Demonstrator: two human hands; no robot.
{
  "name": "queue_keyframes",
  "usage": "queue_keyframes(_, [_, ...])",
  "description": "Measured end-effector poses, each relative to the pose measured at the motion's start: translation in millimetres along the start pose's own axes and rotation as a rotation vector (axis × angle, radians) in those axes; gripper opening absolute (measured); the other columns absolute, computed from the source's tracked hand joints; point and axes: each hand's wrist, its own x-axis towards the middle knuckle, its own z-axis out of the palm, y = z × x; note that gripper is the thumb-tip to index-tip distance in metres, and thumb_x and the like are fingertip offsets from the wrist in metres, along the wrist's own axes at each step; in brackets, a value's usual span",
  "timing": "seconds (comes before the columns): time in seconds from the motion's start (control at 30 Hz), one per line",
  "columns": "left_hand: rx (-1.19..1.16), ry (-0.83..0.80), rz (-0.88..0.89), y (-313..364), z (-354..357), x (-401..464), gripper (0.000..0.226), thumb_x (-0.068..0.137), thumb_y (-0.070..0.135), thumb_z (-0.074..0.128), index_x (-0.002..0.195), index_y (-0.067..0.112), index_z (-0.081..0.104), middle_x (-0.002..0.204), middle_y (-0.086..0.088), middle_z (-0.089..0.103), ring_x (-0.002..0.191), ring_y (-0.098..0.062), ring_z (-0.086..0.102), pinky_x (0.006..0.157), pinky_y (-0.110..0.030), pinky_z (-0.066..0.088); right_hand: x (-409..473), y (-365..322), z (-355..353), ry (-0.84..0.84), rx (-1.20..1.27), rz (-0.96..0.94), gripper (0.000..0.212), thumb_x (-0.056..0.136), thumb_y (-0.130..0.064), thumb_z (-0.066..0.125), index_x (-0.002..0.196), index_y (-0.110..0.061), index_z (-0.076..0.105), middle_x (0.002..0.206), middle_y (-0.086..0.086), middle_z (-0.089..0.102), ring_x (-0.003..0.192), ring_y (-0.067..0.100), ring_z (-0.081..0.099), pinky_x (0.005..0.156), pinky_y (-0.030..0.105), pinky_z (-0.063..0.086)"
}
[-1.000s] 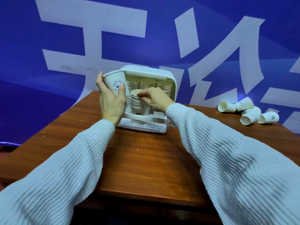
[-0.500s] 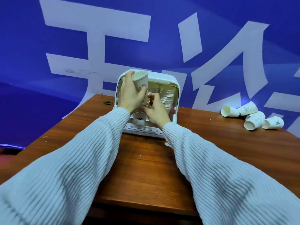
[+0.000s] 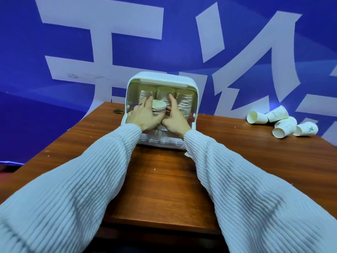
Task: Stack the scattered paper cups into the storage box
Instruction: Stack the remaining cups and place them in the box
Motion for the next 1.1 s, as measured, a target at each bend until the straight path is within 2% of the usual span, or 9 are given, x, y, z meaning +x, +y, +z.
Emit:
queue_keyframes(0.1, [-0.078, 0.213, 0.086, 12.0, 1.0, -10.6, 0.077, 0.09, 0.048, 0.058, 0.157, 0.019, 0.033, 0.165, -0.01, 0.031, 0.153, -0.031, 0.023, 0.123, -0.052, 0.022, -8.1, 1.3, -7.9, 0.081, -0.006, -0.025, 0.095, 0.09, -0.004, 0.068, 0.164, -0.032, 0.014, 0.15, 0.009, 0.051, 0.135, 0.023, 0.054, 0.114, 0.047, 0.045])
queue_keyframes(0.2, [-0.088, 0.432, 0.3, 38.9, 8.4, -23.0, 0.057, 0.088, 0.034, 0.058, 0.141, 0.013, 0.052, 0.146, -0.01, 0.052, 0.144, -0.03, 0.037, 0.119, -0.049, 0.032, -19.9, 10.4, -27.3, 0.162, -0.02, -0.038, 0.078, 0.094, -0.01, 0.066, 0.158, -0.036, 0.03, 0.141, 0.001, 0.059, 0.124, 0.02, 0.061, 0.108, 0.043, 0.051])
queue_keyframes(0.27, [-0.142, 0.458, 0.39, 63.7, 20.0, -26.3, 0.05, 0.085, 0.027, 0.057, 0.132, 0.011, 0.058, 0.135, -0.011, 0.058, 0.132, -0.031, 0.048, 0.112, -0.047, 0.039, -30.4, 19.1, -47.2, 0.233, -0.022, -0.048, 0.067, 0.094, -0.013, 0.066, 0.152, -0.036, 0.039, 0.138, -0.003, 0.062, 0.124, 0.018, 0.061, 0.107, 0.041, 0.052])
queue_keyframes(0.37, [-0.233, 0.38, 0.432, 106.2, 44.7, -28.5, 0.043, 0.085, 0.023, 0.054, 0.125, 0.011, 0.06, 0.125, -0.01, 0.061, 0.118, -0.031, 0.055, 0.102, -0.046, 0.047, -48.4, 43.4, -82.2, 0.31, -0.032, -0.006, 0.059, 0.096, -0.011, 0.064, 0.147, -0.033, 0.046, 0.126, -0.004, 0.065, 0.115, 0.015, 0.062, 0.103, 0.042, 0.055])
queue_keyframes(0.47, [-0.289, 0.269, 0.43, 149.1, 74.7, -28.8, 0.043, 0.086, 0.028, 0.051, 0.125, 0.011, 0.062, 0.121, -0.009, 0.062, 0.113, -0.03, 0.057, 0.096, -0.047, 0.05, -68.7, 74.0, -122.8, 0.37, -0.099, 0.041, 0.058, 0.095, -0.012, 0.064, 0.146, -0.034, 0.048, 0.122, -0.008, 0.065, 0.115, 0.014, 0.062, 0.103, 0.042, 0.055])
queue_keyframes(0.67, [-0.415, 0.108, 0.44, 233.0, 132.1, -32.9, 0.038, 0.096, 0.027, 0.058, 0.132, 0.017, 0.058, 0.13, -0.002, 0.059, 0.121, -0.021, 0.054, 0.1, -0.038, 0.047, -105.4, 126.5, -202.6, 0.493, -0.178, 0.154, 0.055, 0.09, -0.014, 0.063, 0.14, -0.035, 0.054, 0.119, -0.012, 0.066, 0.112, 0.01, 0.063, 0.104, 0.041, 0.052])
queue_keyframes(0.87, [-0.526, -0.009, 0.433, 290.5, 181.2, -37.9, 0.039, 0.096, 0.029, 0.057, 0.134, 0.022, 0.056, 0.134, 0.003, 0.056, 0.126, -0.017, 0.052, 0.1, -0.039, 0.049, -126.2, 171.4, -258.4, 0.572, -0.207, 0.268, 0.054, 0.09, -0.018, 0.062, 0.141, -0.032, 0.054, 0.117, -0.008, 0.066, 0.111, 0.014, 0.063, 0.104, 0.043, 0.05])
queue_keyframes(1.0, [-0.567, -0.084, 0.396, 309.4, 209.9, -35.0, 0.04, 0.096, 0.028, 0.058, 0.135, 0.023, 0.055, 0.135, 0.003, 0.054, 0.128, -0.016, 0.051, 0.102, -0.04, 0.048, -123.3, 203.2, -287.0, 0.665, -0.191, 0.371, 0.054, 0.091, -0.023, 0.062, 0.145, -0.026, 0.053, 0.131, 0.001, 0.063, 0.122, 0.021, 0.059, 0.108, 0.042, 0.046])
queue_keyframes(1.1, [-0.576, -0.121, 0.374, 317.7, 227.0, -25.4, 0.041, 0.096, 0.027, 0.058, 0.137, 0.024, 0.054, 0.136, 0.004, 0.053, 0.128, -0.015, 0.051, 0.103, -0.037, 0.046, -113.4, 230.6, -302.6, 0.725, -0.249, 0.45, 0.055, 0.094, -0.033, 0.061, 0.147, -0.025, 0.05, 0.142, 0.005, 0.054, 0.126, 0.026, 0.056, 0.104, 0.038, 0.044])
